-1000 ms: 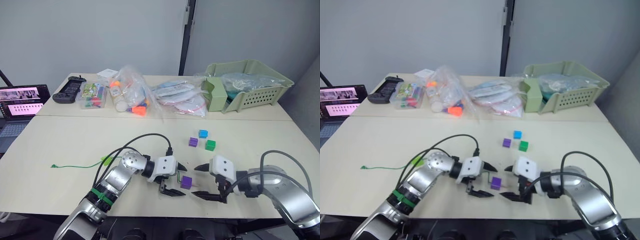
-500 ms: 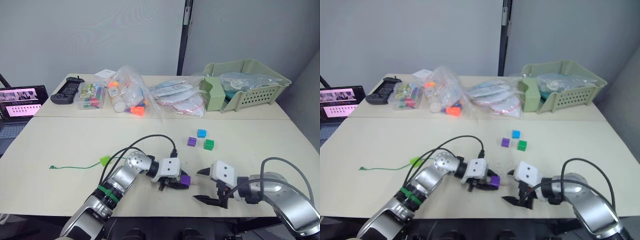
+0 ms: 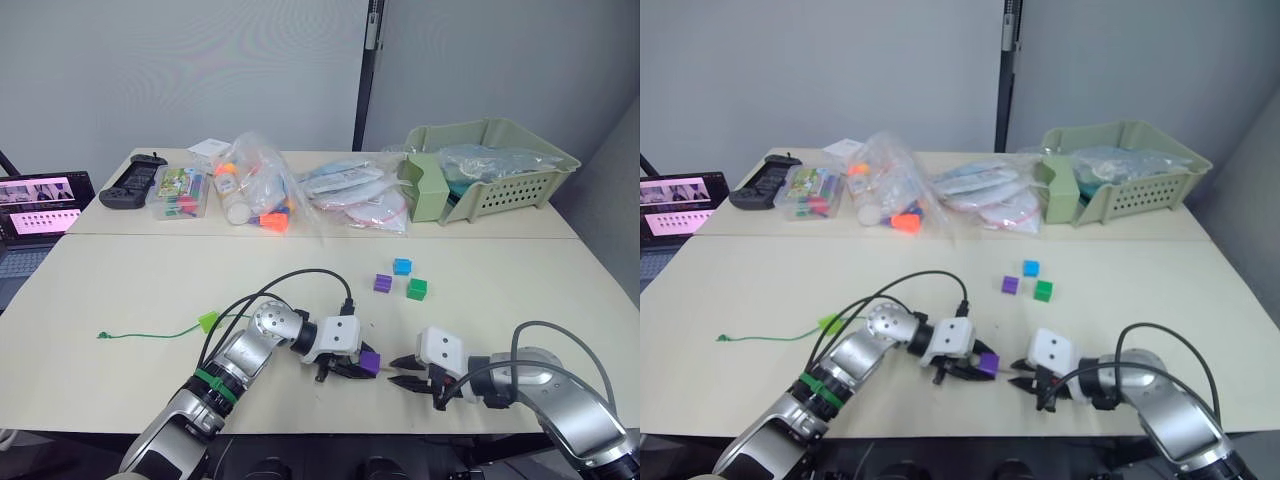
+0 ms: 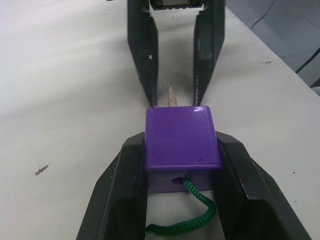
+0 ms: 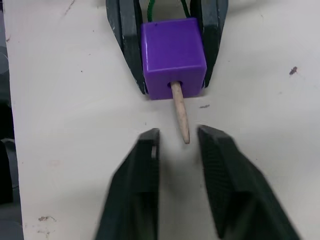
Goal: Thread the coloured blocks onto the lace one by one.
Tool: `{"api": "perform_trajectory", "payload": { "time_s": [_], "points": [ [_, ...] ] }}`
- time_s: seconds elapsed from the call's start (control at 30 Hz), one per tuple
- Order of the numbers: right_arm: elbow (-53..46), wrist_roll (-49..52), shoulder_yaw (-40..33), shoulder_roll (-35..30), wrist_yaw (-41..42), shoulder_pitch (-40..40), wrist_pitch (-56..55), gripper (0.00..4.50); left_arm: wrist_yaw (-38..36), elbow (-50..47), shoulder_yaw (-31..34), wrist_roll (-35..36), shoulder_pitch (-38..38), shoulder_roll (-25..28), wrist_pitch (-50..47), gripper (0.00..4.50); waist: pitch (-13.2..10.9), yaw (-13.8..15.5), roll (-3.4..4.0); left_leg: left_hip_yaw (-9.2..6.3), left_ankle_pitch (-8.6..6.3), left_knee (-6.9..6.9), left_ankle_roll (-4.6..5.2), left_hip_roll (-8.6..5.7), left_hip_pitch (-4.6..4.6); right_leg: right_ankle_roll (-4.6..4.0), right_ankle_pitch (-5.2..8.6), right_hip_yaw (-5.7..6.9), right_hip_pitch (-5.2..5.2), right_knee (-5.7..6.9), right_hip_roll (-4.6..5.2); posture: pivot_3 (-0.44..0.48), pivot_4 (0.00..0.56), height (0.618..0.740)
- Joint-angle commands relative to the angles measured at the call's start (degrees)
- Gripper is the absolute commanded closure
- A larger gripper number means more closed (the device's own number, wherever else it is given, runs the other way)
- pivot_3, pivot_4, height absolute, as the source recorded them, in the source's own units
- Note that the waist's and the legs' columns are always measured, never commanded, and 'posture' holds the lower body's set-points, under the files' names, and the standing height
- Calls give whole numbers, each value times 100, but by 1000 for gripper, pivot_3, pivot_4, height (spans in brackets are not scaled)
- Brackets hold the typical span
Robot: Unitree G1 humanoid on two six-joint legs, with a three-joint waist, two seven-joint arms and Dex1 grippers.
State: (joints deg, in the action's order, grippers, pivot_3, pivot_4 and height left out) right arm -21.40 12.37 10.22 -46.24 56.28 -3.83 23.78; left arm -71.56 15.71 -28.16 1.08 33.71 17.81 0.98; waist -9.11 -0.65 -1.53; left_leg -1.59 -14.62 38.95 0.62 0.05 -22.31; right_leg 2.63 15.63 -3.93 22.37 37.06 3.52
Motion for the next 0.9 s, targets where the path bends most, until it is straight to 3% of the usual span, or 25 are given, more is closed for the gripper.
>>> {"api": "perform_trajectory", "payload": {
  "time_s": [0.03,0.33,0.5,0.63,0.9],
  "points": [
    [29,-48,-12,24,8,-70,-133,4486,-50,-182,0,19,57,6,-2,3278,0,0,0,0,0,0,0,0,0,0,0,0,0,0,0,0,150,740],
    [108,-91,-6,-32,49,-111,-198,4500,-118,-313,6,62,-5,95,-87,3278,0,-2,0,0,0,0,0,0,1,0,0,0,0,1,0,0,150,740],
    [7,77,-306,-448,464,186,-517,4500,-169,-274,255,172,10,387,-179,3278,0,4,0,-1,0,0,0,0,0,0,0,0,-1,1,0,0,150,740],
    [99,164,-647,-742,676,386,-792,4500,-269,-22,695,308,113,982,-46,3278,0,-26,0,0,0,-1,0,3,3,0,0,1,0,1,-2,0,150,740],
    [226,115,-619,-559,683,152,-831,4500,-1194,1230,1428,575,183,2381,369,3278,-1,-50,1,5,0,-1,0,16,9,-1,0,0,1,4,-10,0,150,740]
  ]
}}
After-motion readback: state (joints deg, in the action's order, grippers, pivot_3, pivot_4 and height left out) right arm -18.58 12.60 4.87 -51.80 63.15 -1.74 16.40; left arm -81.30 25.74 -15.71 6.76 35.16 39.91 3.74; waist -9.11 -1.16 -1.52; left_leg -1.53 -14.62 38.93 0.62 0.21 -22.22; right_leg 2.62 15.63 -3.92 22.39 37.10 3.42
